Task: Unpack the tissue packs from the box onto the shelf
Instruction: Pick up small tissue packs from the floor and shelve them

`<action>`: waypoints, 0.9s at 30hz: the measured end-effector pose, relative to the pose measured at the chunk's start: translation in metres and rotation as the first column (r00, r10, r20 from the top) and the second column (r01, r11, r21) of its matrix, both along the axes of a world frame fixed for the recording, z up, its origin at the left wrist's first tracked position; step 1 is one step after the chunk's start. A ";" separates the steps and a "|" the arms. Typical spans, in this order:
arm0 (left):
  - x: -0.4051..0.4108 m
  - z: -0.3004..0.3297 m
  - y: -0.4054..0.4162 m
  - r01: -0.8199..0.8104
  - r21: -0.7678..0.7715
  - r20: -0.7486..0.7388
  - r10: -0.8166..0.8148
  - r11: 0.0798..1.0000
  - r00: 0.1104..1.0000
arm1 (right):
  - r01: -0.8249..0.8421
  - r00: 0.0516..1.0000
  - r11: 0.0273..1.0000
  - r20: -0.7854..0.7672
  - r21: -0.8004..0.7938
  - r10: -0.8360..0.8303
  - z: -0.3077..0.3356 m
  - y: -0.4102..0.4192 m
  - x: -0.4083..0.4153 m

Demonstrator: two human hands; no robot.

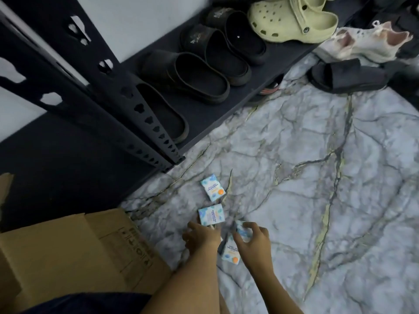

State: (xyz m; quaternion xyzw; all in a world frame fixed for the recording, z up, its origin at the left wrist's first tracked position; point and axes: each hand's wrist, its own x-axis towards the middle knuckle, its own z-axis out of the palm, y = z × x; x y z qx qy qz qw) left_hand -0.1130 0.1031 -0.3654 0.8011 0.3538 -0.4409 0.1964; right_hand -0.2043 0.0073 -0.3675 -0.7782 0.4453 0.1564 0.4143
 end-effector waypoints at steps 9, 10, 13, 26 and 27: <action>0.006 -0.016 0.010 0.119 0.023 -0.048 -0.117 0.993 0.992 | 0.214 0.974 0.971 -0.100 0.108 -0.204 0.016 -0.028 -0.003; 0.003 -0.019 0.011 0.131 0.019 -0.032 -0.130 0.991 0.991 | 0.209 0.973 0.973 -0.120 0.101 -0.196 0.015 -0.030 -0.005; -0.003 -0.017 0.012 0.145 -0.009 0.020 -0.144 0.989 0.989 | 0.179 0.967 0.980 -0.200 0.084 -0.159 0.010 -0.037 -0.009; -0.008 -0.040 0.015 0.459 0.003 -0.038 -0.459 0.888 0.888 | 0.247 0.898 0.876 -0.437 0.415 -0.046 0.005 -0.025 -0.011; -0.008 -0.038 0.015 0.426 -0.003 -0.007 -0.426 0.905 0.905 | 0.233 0.910 0.890 -0.411 0.392 -0.057 0.003 -0.022 -0.012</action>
